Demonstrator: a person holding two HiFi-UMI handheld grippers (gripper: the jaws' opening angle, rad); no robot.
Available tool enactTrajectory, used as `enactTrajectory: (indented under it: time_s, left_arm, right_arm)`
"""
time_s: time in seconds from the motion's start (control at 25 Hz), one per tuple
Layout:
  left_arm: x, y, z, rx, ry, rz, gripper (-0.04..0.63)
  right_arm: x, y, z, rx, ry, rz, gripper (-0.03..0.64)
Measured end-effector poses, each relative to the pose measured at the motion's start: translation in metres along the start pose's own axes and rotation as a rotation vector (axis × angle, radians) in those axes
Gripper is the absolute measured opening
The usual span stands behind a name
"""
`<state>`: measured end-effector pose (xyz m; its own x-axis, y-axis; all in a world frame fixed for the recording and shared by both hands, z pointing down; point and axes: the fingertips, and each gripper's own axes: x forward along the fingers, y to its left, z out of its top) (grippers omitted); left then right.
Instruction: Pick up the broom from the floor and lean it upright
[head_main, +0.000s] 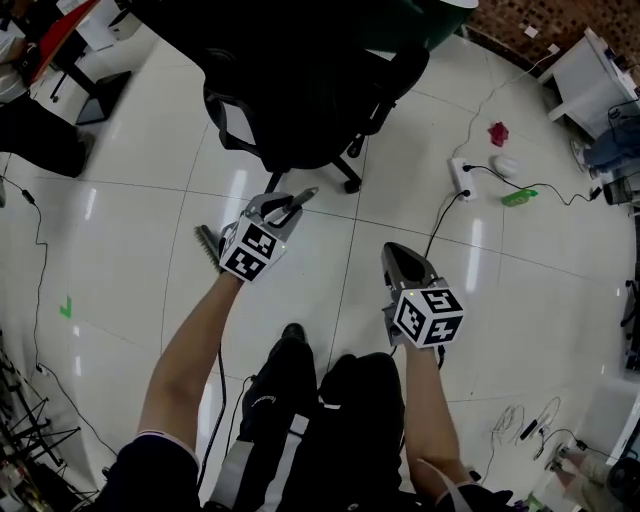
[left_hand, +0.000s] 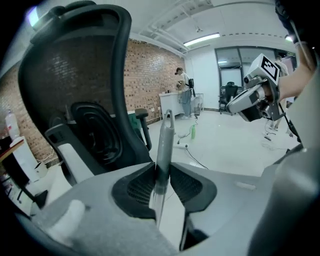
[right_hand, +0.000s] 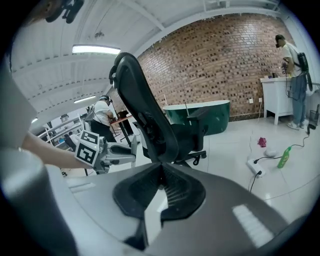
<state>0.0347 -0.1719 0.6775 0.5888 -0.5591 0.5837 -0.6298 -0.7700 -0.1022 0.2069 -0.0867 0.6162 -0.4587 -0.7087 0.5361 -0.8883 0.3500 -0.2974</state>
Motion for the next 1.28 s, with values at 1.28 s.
enactTrajectory:
  time_s: [1.28]
  left_arm:
    - [-0.14,0.064,0.079,-0.418,0.097,0.324,0.091]
  right_arm:
    - [-0.061,0.035,0.177,-0.173,-0.007,0.079,-0.001]
